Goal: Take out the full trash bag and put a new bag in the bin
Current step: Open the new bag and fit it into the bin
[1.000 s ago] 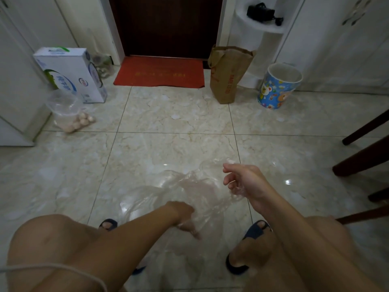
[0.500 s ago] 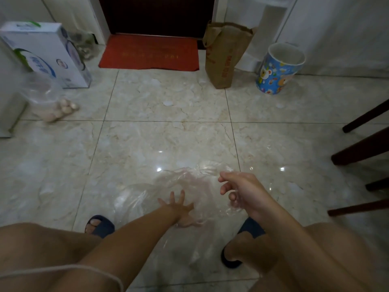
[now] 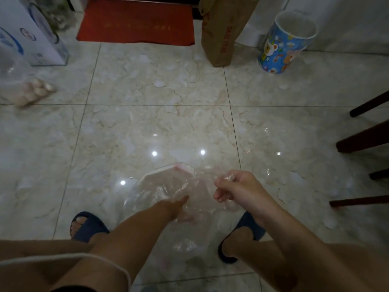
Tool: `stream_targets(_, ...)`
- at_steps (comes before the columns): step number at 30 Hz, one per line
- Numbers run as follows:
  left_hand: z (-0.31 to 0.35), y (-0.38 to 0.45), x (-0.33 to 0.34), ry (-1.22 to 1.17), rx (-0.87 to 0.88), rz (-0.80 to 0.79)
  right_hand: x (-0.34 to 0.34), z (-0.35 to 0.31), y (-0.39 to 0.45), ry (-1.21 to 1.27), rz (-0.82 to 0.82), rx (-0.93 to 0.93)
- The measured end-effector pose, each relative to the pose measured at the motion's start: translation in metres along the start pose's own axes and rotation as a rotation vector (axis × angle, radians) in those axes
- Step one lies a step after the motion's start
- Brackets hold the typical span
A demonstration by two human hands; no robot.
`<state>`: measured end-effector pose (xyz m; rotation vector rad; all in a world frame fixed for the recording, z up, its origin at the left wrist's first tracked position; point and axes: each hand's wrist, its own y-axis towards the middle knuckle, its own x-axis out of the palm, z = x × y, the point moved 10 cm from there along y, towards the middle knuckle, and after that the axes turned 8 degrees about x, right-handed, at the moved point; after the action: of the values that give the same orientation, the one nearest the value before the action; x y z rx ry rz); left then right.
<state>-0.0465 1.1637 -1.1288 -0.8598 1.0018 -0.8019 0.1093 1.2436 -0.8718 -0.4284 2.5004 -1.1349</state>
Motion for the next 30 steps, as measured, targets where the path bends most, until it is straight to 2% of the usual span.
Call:
stream_targets(3,0.004,0.011,0.005,0.016,0.022,-0.043,0.005,-0.001,0.008,-0.085,0.045,-0.029)
stream_targets(6,0.024,-0.005,-0.003,-0.001,0.077,-0.046,0.003,-0.003,0.008,-0.386,0.205,-0.141)
stream_targets(8,0.033,-0.014,-0.016,-0.018,0.108,-0.038,0.003,-0.017,-0.008,-0.526,0.389,-0.339)
stream_targets(10,0.04,-0.029,-0.034,-0.005,0.142,0.0,0.015,-0.038,-0.035,-0.697,0.576,-0.633)
stream_targets(11,0.042,-0.037,-0.038,0.013,0.156,0.005,0.027,-0.046,-0.048,-0.769,0.619,-0.801)
stream_targets(12,0.045,-0.045,-0.041,0.042,0.186,0.016,0.042,-0.049,-0.057,-0.817,0.589,-0.938)
stream_targets(13,0.048,-0.055,-0.042,0.071,0.212,0.033,0.06,-0.046,-0.059,-0.857,0.477,-1.004)
stream_targets(14,0.049,-0.067,-0.043,0.09,0.225,0.056,0.076,-0.039,-0.056,-0.907,0.332,-0.992)
stream_targets(16,0.05,-0.088,-0.039,0.106,0.245,0.063,0.099,-0.011,-0.039,-1.042,0.093,-0.819)
stream_targets(17,0.049,-0.097,-0.035,0.096,0.259,0.04,0.105,0.005,-0.032,-1.104,0.032,-0.756)
stream_targets(19,0.048,-0.116,-0.024,0.115,0.289,-0.025,0.11,0.026,-0.026,-1.196,0.021,-0.75)
stream_targets(22,0.044,-0.143,-0.013,0.168,0.253,-0.05,0.1,0.037,-0.018,-1.256,0.182,-0.716)
stream_targets(26,0.054,-0.171,-0.01,0.207,0.294,0.087,0.07,0.017,-0.015,-1.214,0.507,-0.66)
stream_targets(28,0.057,-0.187,-0.007,0.256,0.315,0.132,0.064,0.004,-0.024,-1.199,0.631,-0.703)
stream_targets(30,0.057,-0.202,-0.008,0.435,0.34,0.213,0.069,-0.006,-0.041,-1.119,0.64,-0.799)
